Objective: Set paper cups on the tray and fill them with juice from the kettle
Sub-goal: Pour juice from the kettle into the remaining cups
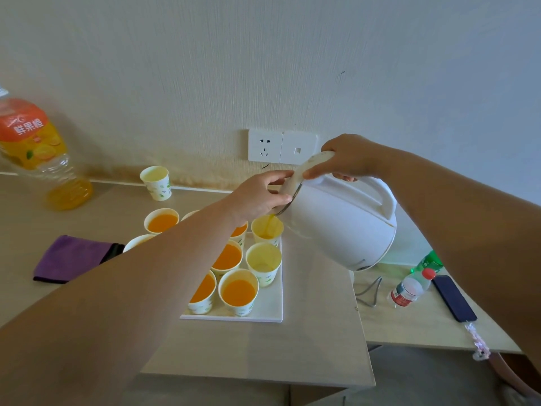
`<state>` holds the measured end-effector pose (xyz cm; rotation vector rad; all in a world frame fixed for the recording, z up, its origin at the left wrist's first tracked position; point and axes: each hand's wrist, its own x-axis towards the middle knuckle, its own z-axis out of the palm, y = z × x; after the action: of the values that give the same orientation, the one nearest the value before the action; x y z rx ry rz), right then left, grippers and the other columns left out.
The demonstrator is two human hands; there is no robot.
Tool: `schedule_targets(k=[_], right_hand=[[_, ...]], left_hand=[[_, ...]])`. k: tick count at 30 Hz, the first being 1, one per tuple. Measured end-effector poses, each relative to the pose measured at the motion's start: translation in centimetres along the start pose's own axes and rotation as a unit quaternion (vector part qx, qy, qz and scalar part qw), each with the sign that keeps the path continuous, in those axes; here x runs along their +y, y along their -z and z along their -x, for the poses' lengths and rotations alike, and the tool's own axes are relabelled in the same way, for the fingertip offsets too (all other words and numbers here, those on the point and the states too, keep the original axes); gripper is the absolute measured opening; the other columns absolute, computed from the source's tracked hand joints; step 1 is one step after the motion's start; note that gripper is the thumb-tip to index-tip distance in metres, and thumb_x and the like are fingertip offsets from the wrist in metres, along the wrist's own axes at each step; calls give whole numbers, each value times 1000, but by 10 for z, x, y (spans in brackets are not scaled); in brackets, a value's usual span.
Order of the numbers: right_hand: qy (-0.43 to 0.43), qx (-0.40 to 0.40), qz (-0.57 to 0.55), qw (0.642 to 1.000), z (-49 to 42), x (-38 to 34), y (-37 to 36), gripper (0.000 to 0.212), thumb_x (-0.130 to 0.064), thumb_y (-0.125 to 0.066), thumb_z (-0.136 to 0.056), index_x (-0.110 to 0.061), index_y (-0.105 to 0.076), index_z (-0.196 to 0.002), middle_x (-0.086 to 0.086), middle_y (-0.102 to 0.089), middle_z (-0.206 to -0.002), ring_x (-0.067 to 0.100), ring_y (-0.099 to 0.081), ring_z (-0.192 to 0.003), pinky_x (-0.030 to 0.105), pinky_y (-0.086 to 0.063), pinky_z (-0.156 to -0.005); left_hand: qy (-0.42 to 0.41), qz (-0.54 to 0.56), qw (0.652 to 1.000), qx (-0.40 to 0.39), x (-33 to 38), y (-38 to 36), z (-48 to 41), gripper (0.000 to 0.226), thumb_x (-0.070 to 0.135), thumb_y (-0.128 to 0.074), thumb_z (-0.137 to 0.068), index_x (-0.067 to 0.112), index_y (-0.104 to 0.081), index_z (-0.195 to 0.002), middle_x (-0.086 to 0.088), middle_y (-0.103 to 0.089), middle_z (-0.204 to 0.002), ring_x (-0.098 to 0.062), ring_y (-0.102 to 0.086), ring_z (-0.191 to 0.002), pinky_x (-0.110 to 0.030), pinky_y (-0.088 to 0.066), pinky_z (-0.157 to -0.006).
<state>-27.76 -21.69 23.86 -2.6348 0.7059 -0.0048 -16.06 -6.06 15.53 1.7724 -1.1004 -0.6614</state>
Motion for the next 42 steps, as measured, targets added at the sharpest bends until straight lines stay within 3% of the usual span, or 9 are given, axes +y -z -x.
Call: schedule_targets(k=[4, 6, 10, 21, 42], right_hand=[[-4, 0, 8, 1000, 0, -2, 3, 40, -49, -73, -75, -15, -54, -68, -7, -47, -39, 13, -46, -42, 27, -38, -54], [-4, 0, 8, 1000, 1, -3, 4, 40, -50, -72, -75, -15, -54, -68, -7, -47, -39, 13, -46, -43, 27, -38, -55], [-1, -3, 5, 1000, 1, -4, 5, 39, -49, -72, -75, -16, -53, -68, -2, -50, -47, 14, -47, -45, 26, -38, -54], [-2, 0, 26, 1000, 2, -8, 6, 41, -51, -73, -74, -17, -52, -66, -5, -49, -43, 13, -48, -45, 28, -40, -56], [1, -2, 64, 998, 3, -15, 15, 43, -55, -70, -75, -15, -53, -72, 0, -55, -54, 15, -51, -48, 27, -39, -56]], left_hand=[[0, 6, 1000, 2, 3, 1, 1, 50, 15, -64, -89, 30, -51, -135, 4, -57, -129, -14, -57, -113, -6, -50, -68], [0, 5, 1000, 4, 4, 2, 1, 50, 15, -64, -89, 30, -51, -135, 4, -57, -130, -14, -57, -112, -6, -49, -66], [-3, 10, 1000, 4, 5, 2, 2, 49, 15, -64, -89, 30, -52, -135, 4, -58, -130, -13, -58, -113, -12, -51, -76], [-3, 7, 1000, 14, 5, -1, 3, 47, 14, -63, -90, 28, -53, -134, 7, -58, -126, -14, -56, -117, -32, -50, -98], [2, 26, 999, 21, 8, 2, 0, 48, 13, -64, -89, 28, -54, -133, 6, -60, -128, -14, -58, -115, -38, -50, -99]])
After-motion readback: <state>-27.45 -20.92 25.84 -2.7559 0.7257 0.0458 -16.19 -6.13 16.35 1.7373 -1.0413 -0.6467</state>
